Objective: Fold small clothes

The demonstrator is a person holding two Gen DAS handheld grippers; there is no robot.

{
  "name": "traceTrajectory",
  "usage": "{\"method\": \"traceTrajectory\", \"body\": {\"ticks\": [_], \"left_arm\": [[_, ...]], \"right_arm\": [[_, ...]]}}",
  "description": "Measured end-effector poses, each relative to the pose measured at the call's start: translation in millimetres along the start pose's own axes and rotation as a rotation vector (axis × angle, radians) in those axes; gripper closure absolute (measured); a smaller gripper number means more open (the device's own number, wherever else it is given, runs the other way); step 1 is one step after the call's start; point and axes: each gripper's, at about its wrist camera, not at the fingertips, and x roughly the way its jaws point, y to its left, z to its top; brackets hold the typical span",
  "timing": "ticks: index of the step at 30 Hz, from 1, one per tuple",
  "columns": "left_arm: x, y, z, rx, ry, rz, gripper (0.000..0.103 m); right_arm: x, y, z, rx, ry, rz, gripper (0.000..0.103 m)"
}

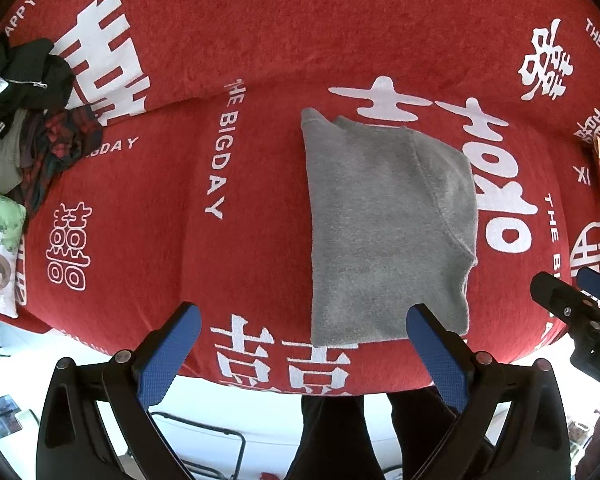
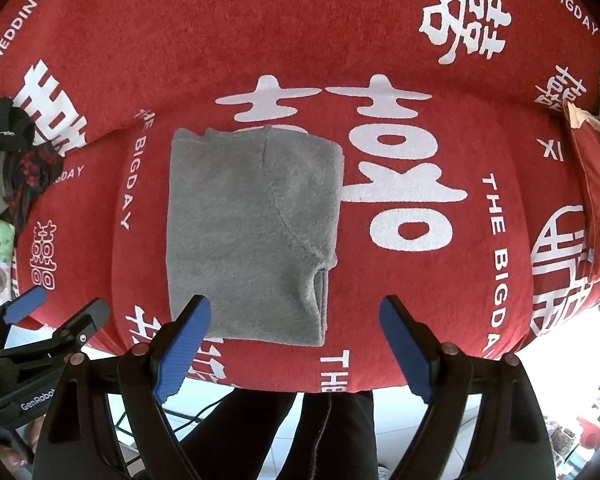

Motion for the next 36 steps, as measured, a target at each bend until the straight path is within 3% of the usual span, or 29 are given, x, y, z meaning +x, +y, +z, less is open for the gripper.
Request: {"method": "traceTrajectory", "body": {"ticks": [36], "left_arm": [[-0.5,4.5,2.8,0.037,-0.015,0.038,0.000]], "right_arm": [[-1.3,-1.1,-0.7,-0.005,-0.002,-0.010,0.015]]}}
